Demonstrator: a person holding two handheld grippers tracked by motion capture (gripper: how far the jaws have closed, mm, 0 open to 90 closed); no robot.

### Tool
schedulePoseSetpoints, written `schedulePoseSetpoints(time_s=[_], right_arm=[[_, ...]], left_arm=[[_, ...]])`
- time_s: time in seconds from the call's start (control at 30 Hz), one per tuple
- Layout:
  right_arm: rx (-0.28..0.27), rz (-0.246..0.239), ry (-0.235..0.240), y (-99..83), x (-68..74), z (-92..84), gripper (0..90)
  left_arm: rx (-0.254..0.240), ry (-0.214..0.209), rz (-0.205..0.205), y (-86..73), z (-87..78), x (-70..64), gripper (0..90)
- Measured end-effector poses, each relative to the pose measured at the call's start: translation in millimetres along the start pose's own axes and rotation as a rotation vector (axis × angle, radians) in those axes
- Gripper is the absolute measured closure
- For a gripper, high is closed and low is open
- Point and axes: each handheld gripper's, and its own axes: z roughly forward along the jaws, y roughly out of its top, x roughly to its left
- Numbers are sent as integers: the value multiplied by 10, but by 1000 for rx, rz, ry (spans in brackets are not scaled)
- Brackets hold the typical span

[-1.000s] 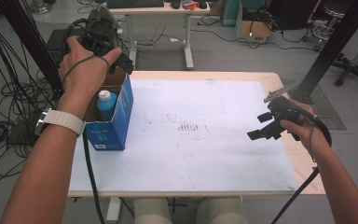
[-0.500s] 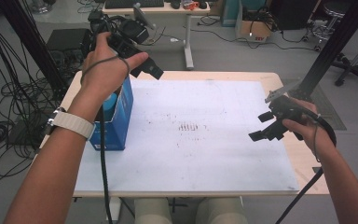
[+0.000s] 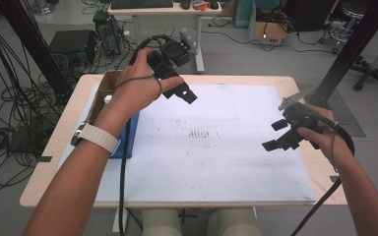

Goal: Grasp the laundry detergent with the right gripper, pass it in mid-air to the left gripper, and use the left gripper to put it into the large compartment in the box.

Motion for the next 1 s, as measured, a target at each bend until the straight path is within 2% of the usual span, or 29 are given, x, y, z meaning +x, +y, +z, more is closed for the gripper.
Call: schedulePoseSetpoints(time_s=[0.2,0.27,0.37,0.4,0.43,0.7,1.0], right_arm=[[5,3,6,-19,-2,33,39],[-16,12,4,-24,7,50,39],[-14,9,5,-21,13,49,39],[-14,10,4,-21,13,49,39],[2,2,4,-16,8,38,39],[-19,3,9,-19,34,56,39],[-3,-5,15,-10,49,42,39]], left_arm=[[27,-18,35,13,154,-76,92],[55,-15,75,18,170,-66,92],[55,-21,87,26,191,-89,92],[56,-21,103,30,193,-92,92],[51,-23,97,31,198,-102,92],[74,-30,119,47,263,-143,92],[80,-34,124,64,297,-177,93]])
